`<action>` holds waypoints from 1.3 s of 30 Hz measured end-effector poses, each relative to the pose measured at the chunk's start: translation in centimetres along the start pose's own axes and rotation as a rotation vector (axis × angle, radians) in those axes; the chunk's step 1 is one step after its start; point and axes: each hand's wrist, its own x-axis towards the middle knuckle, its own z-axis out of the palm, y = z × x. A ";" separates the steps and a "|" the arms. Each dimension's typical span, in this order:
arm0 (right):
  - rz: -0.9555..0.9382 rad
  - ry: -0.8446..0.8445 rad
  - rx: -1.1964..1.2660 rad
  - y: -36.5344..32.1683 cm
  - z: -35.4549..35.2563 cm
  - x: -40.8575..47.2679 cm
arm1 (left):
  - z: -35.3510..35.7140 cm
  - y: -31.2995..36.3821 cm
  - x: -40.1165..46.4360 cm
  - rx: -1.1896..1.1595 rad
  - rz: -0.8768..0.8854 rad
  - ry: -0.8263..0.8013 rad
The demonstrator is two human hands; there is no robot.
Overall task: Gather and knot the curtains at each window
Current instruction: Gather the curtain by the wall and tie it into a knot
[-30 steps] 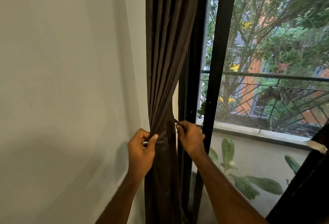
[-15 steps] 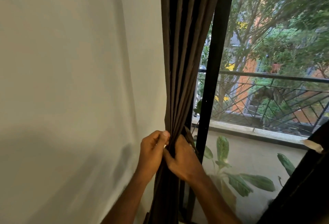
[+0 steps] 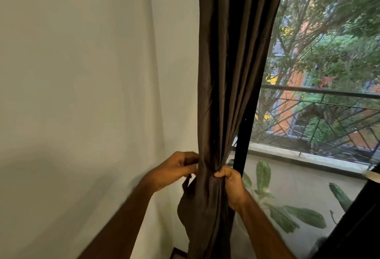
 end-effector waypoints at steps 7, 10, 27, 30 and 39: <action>-0.323 0.275 -0.338 -0.2 0.3 0.8 | 1.6 -2.3 0.4 0.240 0.076 0.382; -0.520 0.387 -1.003 0.5 0.1 1.3 | 1.7 -2.4 1.0 0.683 0.116 0.644; -0.276 0.067 -0.125 -0.3 2.4 -1.8 | 6.9 1.6 0.6 -0.298 -0.046 0.515; -0.274 -0.031 -0.182 0.1 1.8 -2.1 | 6.7 2.5 0.4 -0.483 -0.155 0.458; -0.546 0.058 -0.552 1.7 1.0 -0.7 | 6.8 2.1 -0.5 -0.114 0.016 0.744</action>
